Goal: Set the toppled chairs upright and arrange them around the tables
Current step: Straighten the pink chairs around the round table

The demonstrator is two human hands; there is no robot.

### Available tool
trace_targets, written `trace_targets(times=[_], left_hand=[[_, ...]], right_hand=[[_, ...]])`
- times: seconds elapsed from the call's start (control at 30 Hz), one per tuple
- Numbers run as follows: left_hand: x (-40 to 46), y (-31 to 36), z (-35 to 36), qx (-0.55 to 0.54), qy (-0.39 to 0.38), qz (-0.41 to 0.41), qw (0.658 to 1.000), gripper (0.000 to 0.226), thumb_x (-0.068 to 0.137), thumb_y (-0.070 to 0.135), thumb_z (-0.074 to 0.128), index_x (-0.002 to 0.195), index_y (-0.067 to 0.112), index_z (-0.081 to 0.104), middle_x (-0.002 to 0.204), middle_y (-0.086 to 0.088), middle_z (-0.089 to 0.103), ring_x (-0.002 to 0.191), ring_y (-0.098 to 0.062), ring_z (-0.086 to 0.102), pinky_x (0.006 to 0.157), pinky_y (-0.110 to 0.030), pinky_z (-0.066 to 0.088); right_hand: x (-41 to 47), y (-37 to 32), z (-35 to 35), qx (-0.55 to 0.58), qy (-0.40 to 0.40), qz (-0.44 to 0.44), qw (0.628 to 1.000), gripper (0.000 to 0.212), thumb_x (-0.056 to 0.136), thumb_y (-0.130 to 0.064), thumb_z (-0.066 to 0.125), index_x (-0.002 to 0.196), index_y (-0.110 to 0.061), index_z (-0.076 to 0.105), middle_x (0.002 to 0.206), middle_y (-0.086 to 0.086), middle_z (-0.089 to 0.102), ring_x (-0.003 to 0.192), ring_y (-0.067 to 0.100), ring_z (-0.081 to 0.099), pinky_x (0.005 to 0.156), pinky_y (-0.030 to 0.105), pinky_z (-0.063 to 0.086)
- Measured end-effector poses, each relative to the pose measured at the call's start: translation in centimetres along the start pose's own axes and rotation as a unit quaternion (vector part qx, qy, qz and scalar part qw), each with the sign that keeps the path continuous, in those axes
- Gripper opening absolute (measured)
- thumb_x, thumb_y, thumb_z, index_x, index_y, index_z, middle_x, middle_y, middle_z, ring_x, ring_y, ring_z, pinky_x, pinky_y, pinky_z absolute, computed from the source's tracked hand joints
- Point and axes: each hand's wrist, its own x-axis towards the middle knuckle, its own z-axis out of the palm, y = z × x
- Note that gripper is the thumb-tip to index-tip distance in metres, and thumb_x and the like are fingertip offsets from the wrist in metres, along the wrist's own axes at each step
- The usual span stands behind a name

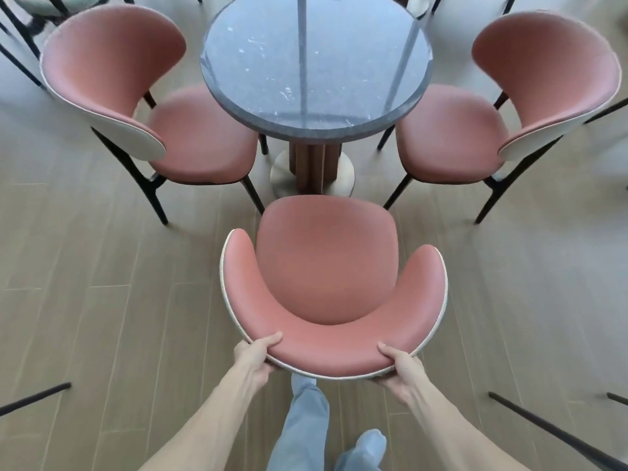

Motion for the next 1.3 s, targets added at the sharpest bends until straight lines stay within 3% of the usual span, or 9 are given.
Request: trace_targets(times=[0.13, 0.43, 0.67, 0.87, 0.97, 1.07, 1.13, 1.2, 1.3], left_hand=[[0.1, 1.6, 0.8, -0.019, 0.010, 0.017, 1.000, 0.032, 0.078, -0.015, 0.073, 0.097, 0.003, 0.054, 0.096, -0.015, 0.066, 0.081, -0.029, 0.065, 0.060, -0.051, 0.053], [1.6, 6.3, 4.6, -0.044, 0.014, 0.038, 0.998, 0.041, 0.078, -0.016, 0.072, 0.111, 0.002, 0.055, 0.106, -0.018, 0.065, 0.094, -0.035, 0.063, 0.075, -0.062, 0.051], [2.5, 8.1, 7.5, -0.042, 0.004, 0.049, 0.998, 0.045, 0.080, -0.010, 0.075, 0.119, 0.000, 0.055, 0.111, -0.019, 0.065, 0.095, -0.036, 0.064, 0.053, -0.053, 0.050], [2.8, 8.6, 7.8, -0.013, -0.018, 0.053, 0.998, 0.045, 0.089, -0.002, 0.069, 0.130, -0.001, 0.051, 0.121, -0.021, 0.063, 0.109, -0.040, 0.063, 0.076, -0.060, 0.053], [1.9, 10.0, 8.5, 0.063, 0.091, 0.090, 0.990, 0.033, 0.088, -0.006, 0.059, 0.121, -0.008, 0.056, 0.128, -0.026, 0.061, 0.105, -0.038, 0.064, 0.087, -0.055, 0.054], [-1.3, 13.9, 11.9, 0.162, 0.238, 0.209, 0.935, 0.044, 0.087, 0.006, 0.055, 0.130, -0.003, 0.057, 0.142, -0.026, 0.046, 0.120, -0.040, 0.055, 0.105, -0.042, 0.045], [-4.5, 16.2, 16.0, 0.215, 0.196, 0.314, 0.904, 0.042, 0.087, 0.013, 0.057, 0.129, 0.008, 0.062, 0.138, -0.019, 0.054, 0.121, -0.036, 0.055, 0.107, -0.038, 0.041], [-7.9, 17.5, 21.4, 0.228, 0.113, 0.381, 0.889, 0.034, 0.087, 0.016, 0.059, 0.119, 0.015, 0.068, 0.122, -0.011, 0.068, 0.112, -0.031, 0.062, 0.103, -0.039, 0.047], [-13.2, 17.1, 30.3, 0.203, -0.044, 0.431, 0.878, 0.025, 0.090, 0.013, 0.058, 0.111, 0.015, 0.072, 0.103, -0.007, 0.073, 0.089, -0.022, 0.067, 0.094, -0.039, 0.055]], right_hand=[[0.1, -0.8, 1.7, 0.019, 0.011, -0.012, 1.000, 0.057, 0.085, 0.015, 0.063, 0.137, 0.004, 0.045, 0.133, 0.028, 0.058, 0.119, 0.048, 0.057, 0.083, 0.075, 0.046], [1.7, -5.5, 6.1, 0.011, 0.009, -0.050, 0.999, 0.058, 0.084, 0.015, 0.064, 0.136, 0.005, 0.042, 0.131, 0.029, 0.059, 0.111, 0.046, 0.060, 0.074, 0.071, 0.047], [3.5, -9.1, 7.4, -0.001, 0.000, -0.069, 0.998, 0.057, 0.085, 0.011, 0.066, 0.137, 0.005, 0.042, 0.131, 0.027, 0.059, 0.116, 0.045, 0.060, 0.074, 0.068, 0.049], [3.6, -10.3, 7.8, -0.006, -0.029, -0.067, 0.997, 0.050, 0.087, 0.000, 0.071, 0.131, 0.000, 0.047, 0.124, 0.025, 0.064, 0.104, 0.041, 0.065, 0.063, 0.060, 0.055], [3.0, -11.2, 7.5, -0.046, -0.019, -0.067, 0.996, 0.038, 0.090, -0.005, 0.069, 0.123, 0.001, 0.050, 0.118, 0.025, 0.065, 0.094, 0.039, 0.067, 0.056, 0.051, 0.056], [1.3, -14.8, 7.0, -0.119, 0.065, -0.120, 0.983, 0.023, 0.089, -0.011, 0.065, 0.109, -0.003, 0.058, 0.112, 0.019, 0.066, 0.094, 0.035, 0.065, 0.078, 0.053, 0.060], [-0.9, -18.8, 6.2, -0.134, 0.085, -0.183, 0.970, 0.015, 0.086, -0.014, 0.063, 0.097, -0.004, 0.066, 0.104, 0.018, 0.066, 0.087, 0.033, 0.061, 0.090, 0.050, 0.057], [-3.1, -23.5, 5.1, -0.114, 0.056, -0.260, 0.957, 0.026, 0.087, -0.012, 0.061, 0.108, 0.001, 0.069, 0.107, 0.022, 0.070, 0.092, 0.034, 0.067, 0.097, 0.046, 0.054], [-6.9, -31.3, 2.3, -0.053, -0.040, -0.365, 0.929, 0.023, 0.092, -0.007, 0.060, 0.114, -0.008, 0.069, 0.110, 0.016, 0.074, 0.093, 0.021, 0.071, 0.093, 0.034, 0.057]])
